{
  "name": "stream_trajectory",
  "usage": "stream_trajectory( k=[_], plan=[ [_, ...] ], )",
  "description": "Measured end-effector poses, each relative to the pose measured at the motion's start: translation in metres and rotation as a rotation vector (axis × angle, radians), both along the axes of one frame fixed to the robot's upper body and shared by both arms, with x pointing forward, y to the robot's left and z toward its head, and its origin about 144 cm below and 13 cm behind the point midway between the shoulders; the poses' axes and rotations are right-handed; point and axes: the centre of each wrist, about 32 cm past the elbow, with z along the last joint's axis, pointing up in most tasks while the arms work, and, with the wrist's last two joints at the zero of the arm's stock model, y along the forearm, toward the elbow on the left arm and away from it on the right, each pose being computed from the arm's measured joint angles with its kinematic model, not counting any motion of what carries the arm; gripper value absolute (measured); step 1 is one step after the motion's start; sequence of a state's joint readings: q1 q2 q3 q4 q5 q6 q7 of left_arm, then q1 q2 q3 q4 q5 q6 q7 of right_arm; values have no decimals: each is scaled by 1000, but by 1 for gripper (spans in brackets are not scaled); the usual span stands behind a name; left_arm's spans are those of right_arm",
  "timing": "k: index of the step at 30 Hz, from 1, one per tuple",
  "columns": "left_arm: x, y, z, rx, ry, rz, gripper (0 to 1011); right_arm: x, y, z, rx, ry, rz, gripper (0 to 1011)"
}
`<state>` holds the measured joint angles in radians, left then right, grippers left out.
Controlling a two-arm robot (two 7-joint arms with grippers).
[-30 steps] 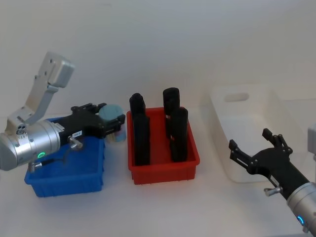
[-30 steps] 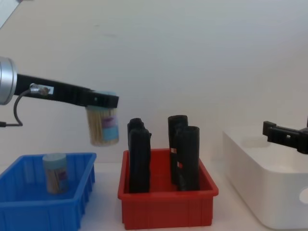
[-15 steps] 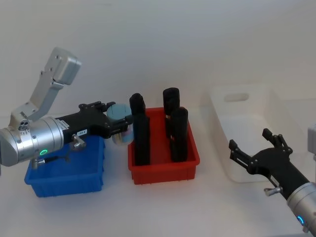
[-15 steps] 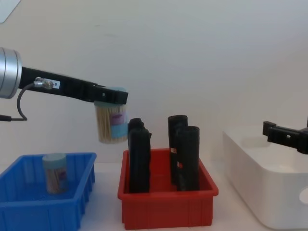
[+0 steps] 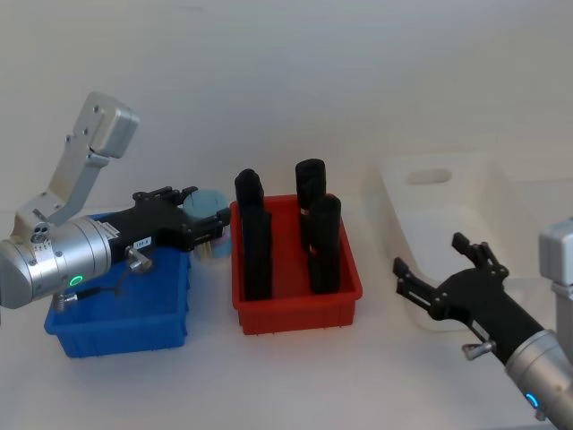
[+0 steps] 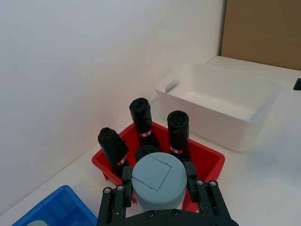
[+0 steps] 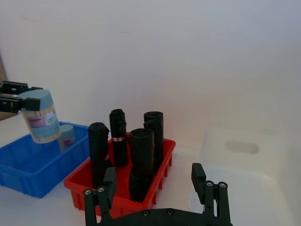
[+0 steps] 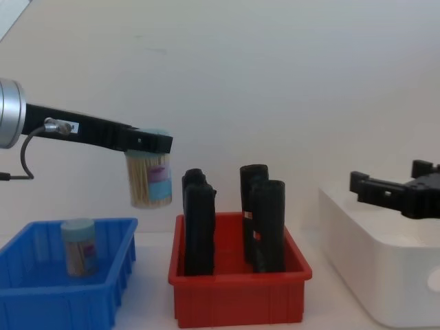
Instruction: Pick the cotton swabs from the blue box and place them into the white box.
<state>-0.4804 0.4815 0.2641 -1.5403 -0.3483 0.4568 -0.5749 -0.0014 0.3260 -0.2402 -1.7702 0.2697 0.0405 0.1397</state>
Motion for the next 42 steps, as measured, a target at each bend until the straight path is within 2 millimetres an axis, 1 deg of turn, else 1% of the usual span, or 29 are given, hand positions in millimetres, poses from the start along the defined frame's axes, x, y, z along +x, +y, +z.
stream_trajectory(
  k=[18, 28, 42],
  plan=[
    [0, 1, -2, -3, 0, 21, 669, 5, 23, 9, -14, -5, 178, 1002],
    [-1, 2, -3, -3, 0, 25, 670, 11, 43, 13, -28, 20, 288, 1002],
    [-1, 2, -3, -3, 1, 26, 669, 17, 70, 15, -59, 82, 369, 1001]
  ],
)
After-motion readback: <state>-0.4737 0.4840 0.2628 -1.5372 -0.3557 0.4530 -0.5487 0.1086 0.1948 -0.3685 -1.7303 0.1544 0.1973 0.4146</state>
